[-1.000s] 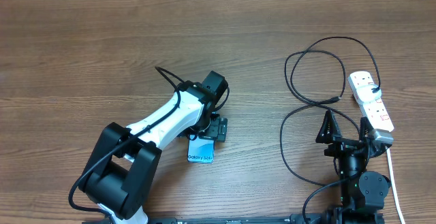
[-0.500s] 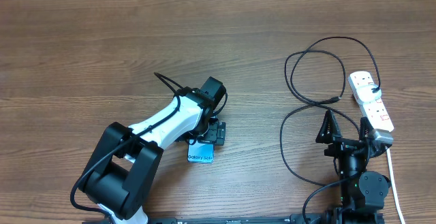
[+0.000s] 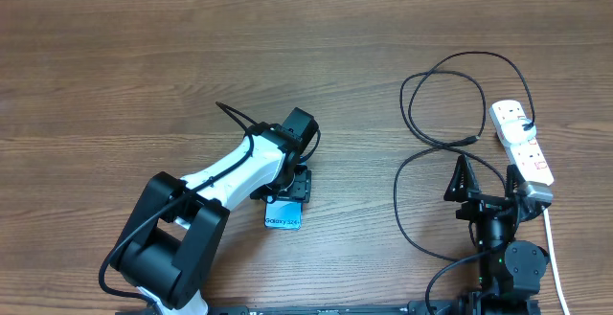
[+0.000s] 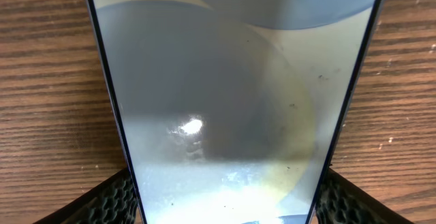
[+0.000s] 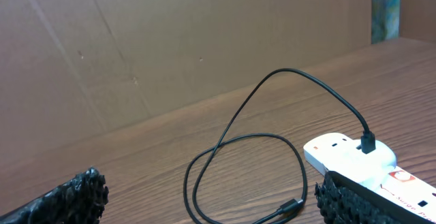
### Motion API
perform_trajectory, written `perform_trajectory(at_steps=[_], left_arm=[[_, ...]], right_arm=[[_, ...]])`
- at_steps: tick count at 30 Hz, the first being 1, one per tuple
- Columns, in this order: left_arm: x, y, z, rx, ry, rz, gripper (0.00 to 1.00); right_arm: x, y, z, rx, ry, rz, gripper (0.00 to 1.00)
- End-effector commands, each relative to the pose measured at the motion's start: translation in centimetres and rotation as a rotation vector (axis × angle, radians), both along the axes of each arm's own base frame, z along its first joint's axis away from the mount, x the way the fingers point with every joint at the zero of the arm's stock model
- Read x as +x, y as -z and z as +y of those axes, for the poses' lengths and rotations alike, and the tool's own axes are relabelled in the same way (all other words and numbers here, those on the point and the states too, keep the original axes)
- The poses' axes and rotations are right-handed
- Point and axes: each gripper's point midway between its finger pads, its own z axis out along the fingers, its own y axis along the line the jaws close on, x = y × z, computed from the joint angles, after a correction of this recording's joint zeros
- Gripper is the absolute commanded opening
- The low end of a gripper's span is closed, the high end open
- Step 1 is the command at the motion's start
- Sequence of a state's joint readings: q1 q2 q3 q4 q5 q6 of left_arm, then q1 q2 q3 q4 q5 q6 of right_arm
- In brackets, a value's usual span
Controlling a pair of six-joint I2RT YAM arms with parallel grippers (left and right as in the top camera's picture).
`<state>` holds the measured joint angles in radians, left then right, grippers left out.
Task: Plug charger to phone and switch on socket
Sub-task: 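Close the left gripper on the phone's long edges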
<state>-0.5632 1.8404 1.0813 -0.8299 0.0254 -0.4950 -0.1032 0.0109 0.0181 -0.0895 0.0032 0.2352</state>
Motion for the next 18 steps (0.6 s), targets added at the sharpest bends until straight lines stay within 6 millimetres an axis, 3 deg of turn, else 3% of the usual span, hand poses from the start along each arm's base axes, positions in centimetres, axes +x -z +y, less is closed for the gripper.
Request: perform_trajectory(at_steps=[1,11,18], left_arm=[[-0.8,1.0,0.4,0.018,-0.003,0.029,0.71],[-0.3,0.9,0.1,0.007,-0.026,0.012,0.62],[1.0,-0.5,-0.8,-0.011,-0.026,-0.014,0.61]], right_arm=[[0.0,0.2,0.2,-0.004,-0.008,-0.004,1.00],[0.0,0.2,0.2,-0.004,-0.008,-0.004,1.00],[0.0,0.2,0.2,-0.004,-0.008,-0.004,1.00]])
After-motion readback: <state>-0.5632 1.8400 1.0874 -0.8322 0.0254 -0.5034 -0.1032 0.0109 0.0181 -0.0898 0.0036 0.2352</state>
